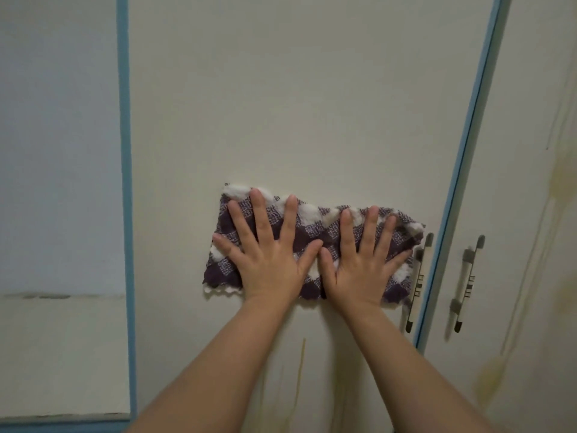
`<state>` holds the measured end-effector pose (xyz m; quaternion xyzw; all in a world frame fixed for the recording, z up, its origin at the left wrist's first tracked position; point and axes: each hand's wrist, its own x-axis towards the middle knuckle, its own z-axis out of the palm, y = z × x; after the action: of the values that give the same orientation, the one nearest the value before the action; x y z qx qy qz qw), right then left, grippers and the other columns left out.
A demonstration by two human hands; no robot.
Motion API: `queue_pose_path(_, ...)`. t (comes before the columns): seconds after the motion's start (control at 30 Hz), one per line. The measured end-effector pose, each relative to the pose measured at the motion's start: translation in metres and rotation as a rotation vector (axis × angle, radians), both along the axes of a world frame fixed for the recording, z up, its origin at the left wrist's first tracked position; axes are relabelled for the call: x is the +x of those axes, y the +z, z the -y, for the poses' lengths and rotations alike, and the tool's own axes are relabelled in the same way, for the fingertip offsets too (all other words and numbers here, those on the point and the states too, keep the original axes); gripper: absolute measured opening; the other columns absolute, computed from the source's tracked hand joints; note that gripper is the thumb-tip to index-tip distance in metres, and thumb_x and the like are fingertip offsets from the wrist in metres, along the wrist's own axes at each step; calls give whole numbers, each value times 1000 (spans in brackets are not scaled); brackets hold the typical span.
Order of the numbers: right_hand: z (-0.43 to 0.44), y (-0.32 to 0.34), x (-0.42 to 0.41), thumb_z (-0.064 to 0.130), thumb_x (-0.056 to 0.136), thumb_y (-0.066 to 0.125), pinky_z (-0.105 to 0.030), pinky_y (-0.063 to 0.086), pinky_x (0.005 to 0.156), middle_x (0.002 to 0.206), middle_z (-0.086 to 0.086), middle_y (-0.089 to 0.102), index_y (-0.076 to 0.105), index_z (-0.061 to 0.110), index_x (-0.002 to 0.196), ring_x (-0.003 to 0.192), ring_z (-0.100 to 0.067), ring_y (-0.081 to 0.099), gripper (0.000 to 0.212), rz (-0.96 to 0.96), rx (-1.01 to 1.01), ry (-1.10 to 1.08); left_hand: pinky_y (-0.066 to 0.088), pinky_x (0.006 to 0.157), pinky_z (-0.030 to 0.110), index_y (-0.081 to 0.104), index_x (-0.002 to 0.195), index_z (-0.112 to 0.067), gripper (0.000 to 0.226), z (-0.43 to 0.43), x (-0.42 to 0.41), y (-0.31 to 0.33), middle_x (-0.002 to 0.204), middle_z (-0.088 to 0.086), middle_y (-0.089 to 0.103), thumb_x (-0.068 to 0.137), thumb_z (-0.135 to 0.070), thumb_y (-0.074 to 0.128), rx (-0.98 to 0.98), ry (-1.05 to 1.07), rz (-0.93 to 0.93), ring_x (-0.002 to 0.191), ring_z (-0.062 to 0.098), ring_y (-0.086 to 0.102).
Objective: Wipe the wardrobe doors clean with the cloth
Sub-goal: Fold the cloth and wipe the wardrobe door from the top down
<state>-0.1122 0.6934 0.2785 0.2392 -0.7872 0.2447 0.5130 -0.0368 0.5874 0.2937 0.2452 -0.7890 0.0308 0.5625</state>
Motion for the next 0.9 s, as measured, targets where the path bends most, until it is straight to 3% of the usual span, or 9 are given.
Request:
queue_pose_path(0.07,-4,-14,-4,59,90,16,-70,-8,102,151,8,-28,-10,36,145,141,-25,-18,65,-3,-11,4,0,96,73,-7,144,-33,75,-5,-6,-16,149,14,-29,82,-73,6,-12,7,12,136,46,-6)
queue_pose_path(0.13,-5,-27,-5,56,90,19,-70,-7,101,152,6,-28,-10,35,145,141,-25,-19,66,3,-6,-2,-2,96,73,-10,144,-33,75,-9,-10,-29,147,11,-34,83,-73,7,-10,0,12,137,43,-12)
queue_pose_path(0.23,-10,-44,-4,56,91,17,-69,-6,102,151,7,-31,-14,35,144,140,-25,-21,66,22,23,11,-3,97,72,-12,143,-33,75,-11,-11,-47,148,10,-34,83,-73,9,-25,-12,22,136,38,-23)
queue_pose_path(0.4,-16,-68,4,55,91,13,-68,-5,103,149,6,-33,-18,34,144,139,-25,-24,64,102,76,32,-1,98,72,-12,143,-33,77,-10,-4,-68,148,9,-32,82,-74,9,-31,-7,93,137,37,-22)
queue_pose_path(0.67,-28,-114,21,58,92,12,-66,7,102,154,0,-24,-9,32,146,141,-33,-10,64,188,188,63,-3,103,67,-3,145,-32,79,-14,17,-138,151,4,-27,81,-72,22,68,-34,168,138,35,-19)
queue_pose_path(0.73,-25,-107,26,58,91,14,-69,11,101,154,-2,-22,-9,31,146,140,-34,-8,66,213,176,65,-3,102,68,-5,144,-34,78,-16,19,-135,150,3,-30,80,-71,20,109,-47,176,138,35,-21)
queue_pose_path(0.83,-16,-79,34,58,92,14,-74,17,98,154,-13,3,6,23,148,140,-36,1,66,190,178,99,-8,99,70,-13,141,-39,77,-5,23,-104,148,0,-35,79,-73,15,150,-64,119,136,34,-24)
queue_pose_path(0.9,-3,-49,38,57,90,22,-73,10,100,152,-11,5,14,23,147,140,-36,0,66,138,169,121,-7,98,71,-17,140,-41,78,11,26,-68,149,5,-30,78,-75,15,152,-43,63,136,38,-21)
